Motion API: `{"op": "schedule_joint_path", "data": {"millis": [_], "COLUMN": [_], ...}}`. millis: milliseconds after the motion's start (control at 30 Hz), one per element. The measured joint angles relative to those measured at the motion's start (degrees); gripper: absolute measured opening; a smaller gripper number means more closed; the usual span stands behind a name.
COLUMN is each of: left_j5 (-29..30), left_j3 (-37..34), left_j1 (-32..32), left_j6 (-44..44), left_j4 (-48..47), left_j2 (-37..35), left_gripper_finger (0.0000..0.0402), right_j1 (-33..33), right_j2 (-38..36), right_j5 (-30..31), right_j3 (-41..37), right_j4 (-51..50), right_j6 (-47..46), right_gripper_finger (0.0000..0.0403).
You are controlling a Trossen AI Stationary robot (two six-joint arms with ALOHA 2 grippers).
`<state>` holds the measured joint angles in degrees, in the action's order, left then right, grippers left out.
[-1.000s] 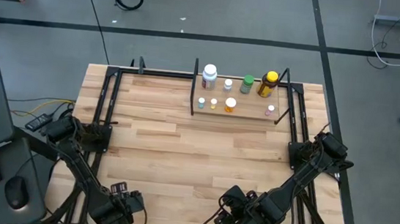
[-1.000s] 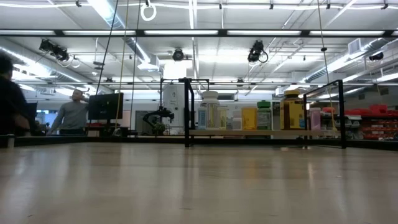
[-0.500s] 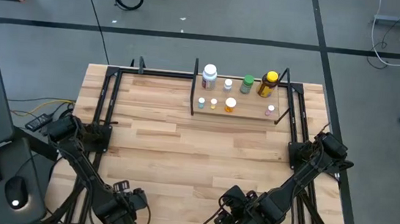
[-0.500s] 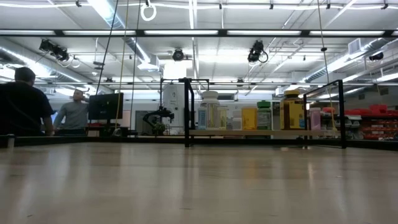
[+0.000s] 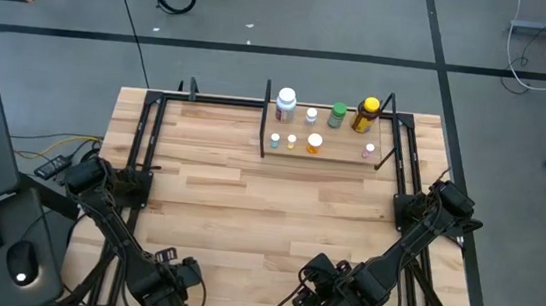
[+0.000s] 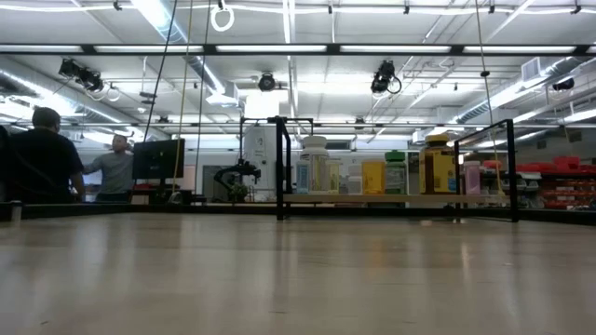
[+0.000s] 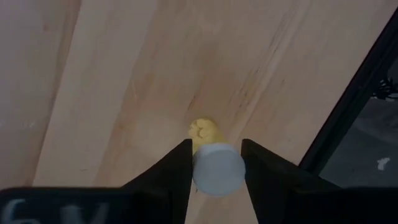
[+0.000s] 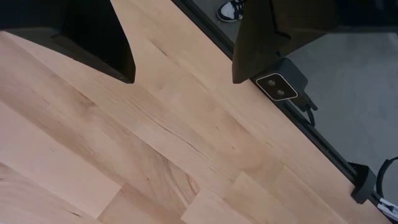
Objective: Pick and place medicine bottles onto shelf by color
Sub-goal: Put the small yellow pill bottle on the shelf
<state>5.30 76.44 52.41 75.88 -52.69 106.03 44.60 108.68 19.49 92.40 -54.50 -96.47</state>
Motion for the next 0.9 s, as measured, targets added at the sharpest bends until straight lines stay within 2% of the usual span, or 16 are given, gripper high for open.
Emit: {"op": "schedule_joint_path", "data": {"millis": [333, 533, 700, 900], "left_j5": [0.0, -0.1, -0.3, -3.4], "left_j3": [0.0, 0.0, 0.0, 0.0], "left_j1": [-4.8, -9.3, -13.7, -19.9], "left_j6": [-0.4, -7.4, -12.2, -20.1], "left_j4": [3.3, 5.6, 7.3, 8.9], "left_j2": [0.0, 0.0, 0.0, 0.0], "left_gripper_finger": [0.0122, 0.0138, 0.0128, 0.013], "right_j1": [0.0, 0.5, 1.4, 2.5], "right_j2": [0.0, 0.0, 0.0, 0.0], "right_j5": [-1.2, -2.7, -3.1, -3.7], "right_j3": [0.0, 0.0, 0.0, 0.0], "right_j4": [0.0, 0.0, 0.0, 0.0], "right_j6": [0.0, 0.0, -1.2, -3.0], "right_gripper_finger": [0.0277, 0.0277, 0.0277, 0.0277]}}
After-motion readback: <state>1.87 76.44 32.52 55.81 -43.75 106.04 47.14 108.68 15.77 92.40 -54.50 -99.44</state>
